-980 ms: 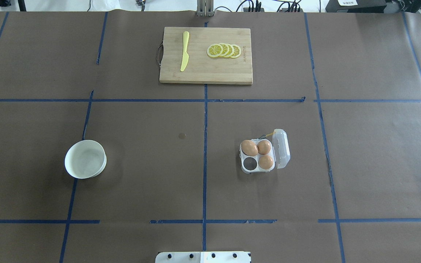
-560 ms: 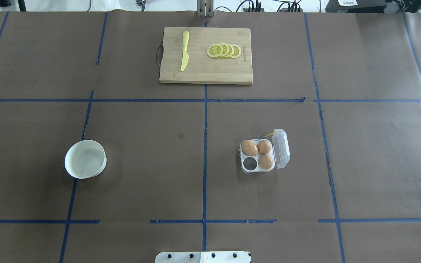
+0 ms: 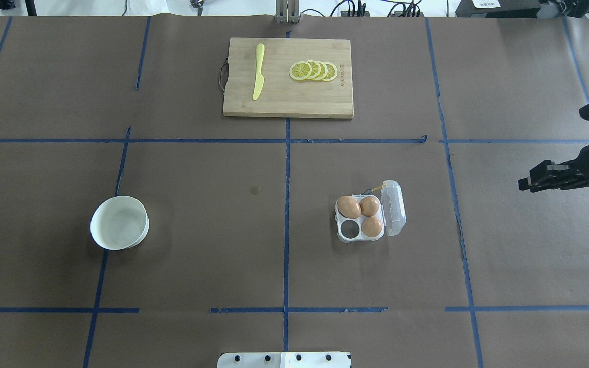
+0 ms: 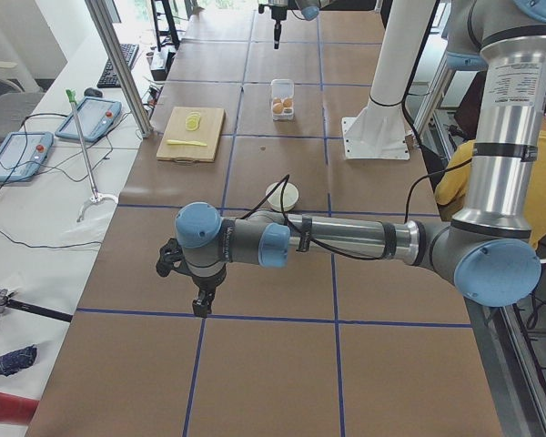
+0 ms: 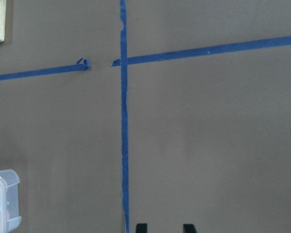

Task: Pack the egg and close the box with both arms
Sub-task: 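Move the right gripper to the raised clear lid of the egg box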

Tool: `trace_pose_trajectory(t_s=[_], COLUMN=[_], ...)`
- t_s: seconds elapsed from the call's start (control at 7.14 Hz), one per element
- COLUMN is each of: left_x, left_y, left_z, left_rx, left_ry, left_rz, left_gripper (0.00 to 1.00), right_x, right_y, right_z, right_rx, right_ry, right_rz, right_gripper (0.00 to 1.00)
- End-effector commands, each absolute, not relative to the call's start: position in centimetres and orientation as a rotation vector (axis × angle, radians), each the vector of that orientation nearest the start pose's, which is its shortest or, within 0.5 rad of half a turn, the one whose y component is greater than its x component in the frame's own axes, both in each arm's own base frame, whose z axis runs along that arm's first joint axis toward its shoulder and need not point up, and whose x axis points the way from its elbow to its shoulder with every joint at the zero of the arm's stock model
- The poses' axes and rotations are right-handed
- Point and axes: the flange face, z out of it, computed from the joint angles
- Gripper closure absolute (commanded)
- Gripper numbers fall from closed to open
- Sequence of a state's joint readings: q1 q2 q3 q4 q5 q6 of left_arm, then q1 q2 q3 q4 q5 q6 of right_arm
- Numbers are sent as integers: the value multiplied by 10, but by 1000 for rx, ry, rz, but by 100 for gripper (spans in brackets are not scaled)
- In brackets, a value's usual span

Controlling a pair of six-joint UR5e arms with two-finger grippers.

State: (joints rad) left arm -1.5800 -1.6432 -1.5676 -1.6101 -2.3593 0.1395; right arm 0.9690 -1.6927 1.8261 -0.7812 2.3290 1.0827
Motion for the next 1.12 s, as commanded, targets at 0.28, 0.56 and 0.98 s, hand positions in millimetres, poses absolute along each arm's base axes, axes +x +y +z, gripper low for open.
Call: trace_pose_trajectory(t_s=[0.28, 0.56, 0.98], left_x=[-67, -67, -67], left_y=[-531, -531, -530], left_z=[599, 599, 601], left_rx=[192, 192, 189], left_ry=[776, 776, 777], left_rz=[177, 176, 175], left_gripper=[0, 0, 0], right_x=[-382, -414, -413], right_y=[-386, -388, -391], right_z=[394, 348, 351], right_rx=[85, 87, 79], right_ry=[-1234, -1306, -1266], right_rz=[204, 226, 242], right_gripper=[80, 79, 79])
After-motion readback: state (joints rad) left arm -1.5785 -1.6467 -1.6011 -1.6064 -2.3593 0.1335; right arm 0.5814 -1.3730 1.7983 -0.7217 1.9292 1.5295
